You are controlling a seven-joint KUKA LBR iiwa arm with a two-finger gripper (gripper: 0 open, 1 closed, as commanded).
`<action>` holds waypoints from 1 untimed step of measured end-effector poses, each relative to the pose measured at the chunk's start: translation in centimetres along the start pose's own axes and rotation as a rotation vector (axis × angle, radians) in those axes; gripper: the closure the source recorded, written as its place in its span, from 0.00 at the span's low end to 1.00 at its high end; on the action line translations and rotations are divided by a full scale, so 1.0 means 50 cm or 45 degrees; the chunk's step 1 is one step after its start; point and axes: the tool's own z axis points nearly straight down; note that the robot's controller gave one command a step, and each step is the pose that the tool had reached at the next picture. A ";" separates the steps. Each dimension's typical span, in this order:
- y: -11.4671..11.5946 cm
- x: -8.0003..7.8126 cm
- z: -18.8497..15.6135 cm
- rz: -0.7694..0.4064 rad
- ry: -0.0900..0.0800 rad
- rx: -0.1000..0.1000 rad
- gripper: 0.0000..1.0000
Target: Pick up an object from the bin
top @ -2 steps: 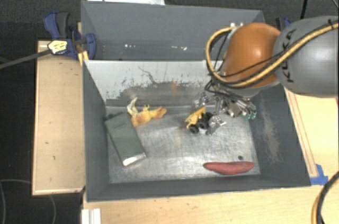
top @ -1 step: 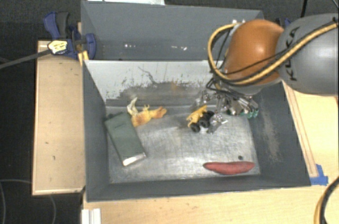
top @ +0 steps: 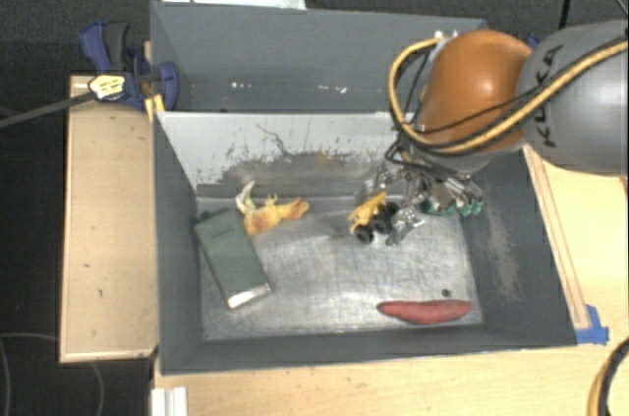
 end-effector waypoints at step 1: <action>0.000 0.000 -0.021 0.001 0.000 0.000 1.00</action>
Offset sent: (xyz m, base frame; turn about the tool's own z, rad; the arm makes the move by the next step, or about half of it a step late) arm -0.0003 -0.0001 0.0052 0.0000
